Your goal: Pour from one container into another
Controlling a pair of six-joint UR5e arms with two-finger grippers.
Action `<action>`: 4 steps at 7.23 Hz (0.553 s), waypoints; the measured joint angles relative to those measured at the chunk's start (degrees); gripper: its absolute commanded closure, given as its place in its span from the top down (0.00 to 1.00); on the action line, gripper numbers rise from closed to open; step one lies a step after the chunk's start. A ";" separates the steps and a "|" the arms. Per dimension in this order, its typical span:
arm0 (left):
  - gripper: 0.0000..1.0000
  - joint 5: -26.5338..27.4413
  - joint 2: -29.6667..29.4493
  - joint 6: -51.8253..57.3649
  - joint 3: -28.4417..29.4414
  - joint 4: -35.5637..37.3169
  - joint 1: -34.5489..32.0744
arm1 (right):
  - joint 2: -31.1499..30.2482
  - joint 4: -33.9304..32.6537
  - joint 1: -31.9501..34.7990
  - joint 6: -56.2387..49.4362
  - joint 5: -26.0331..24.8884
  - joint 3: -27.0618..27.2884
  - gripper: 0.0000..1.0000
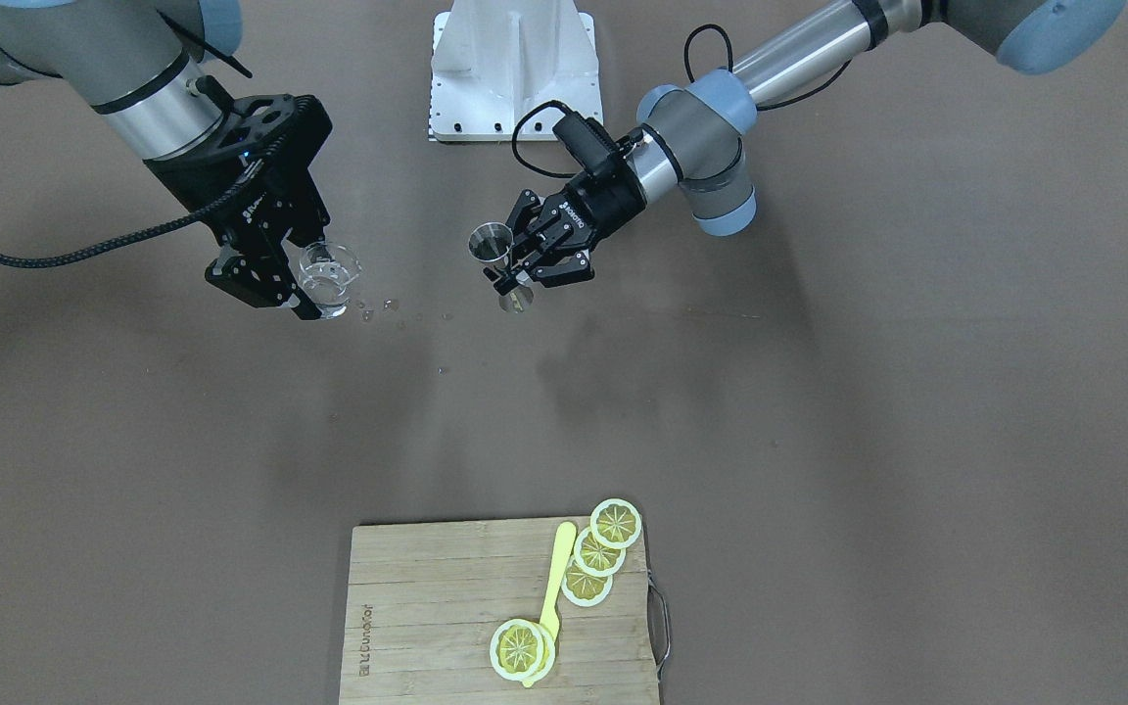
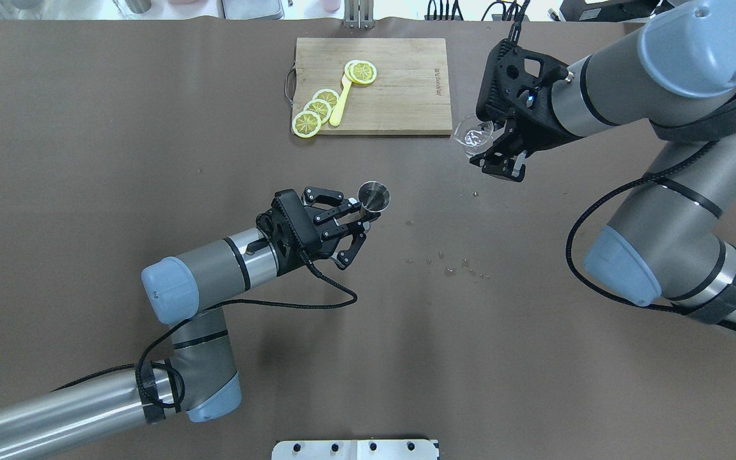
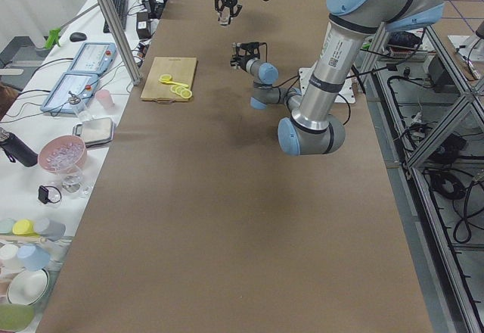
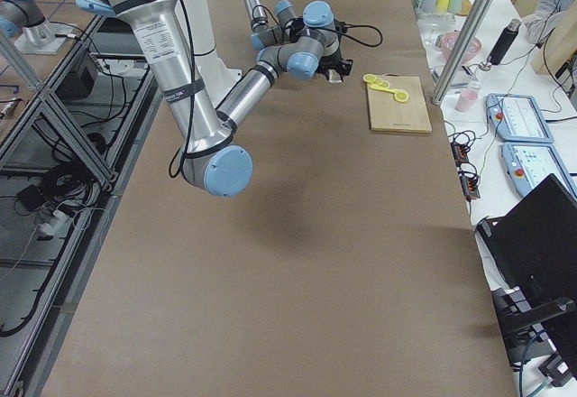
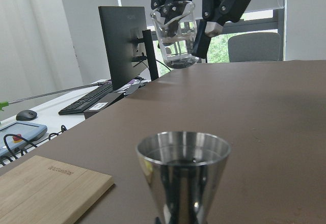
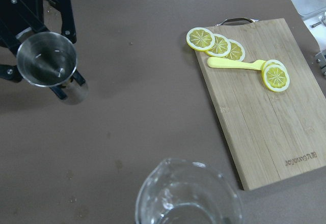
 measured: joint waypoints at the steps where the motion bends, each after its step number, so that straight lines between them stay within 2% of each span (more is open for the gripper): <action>1: 0.00 0.00 -0.02 0.00 0.01 0.00 0.01 | 1.44 -2.75 -0.83 -0.84 -1.69 0.26 0.00; 4: 0.00 0.03 -0.03 0.00 -0.01 0.00 0.02 | 2.97 -6.58 -1.86 -5.69 -2.96 1.33 0.00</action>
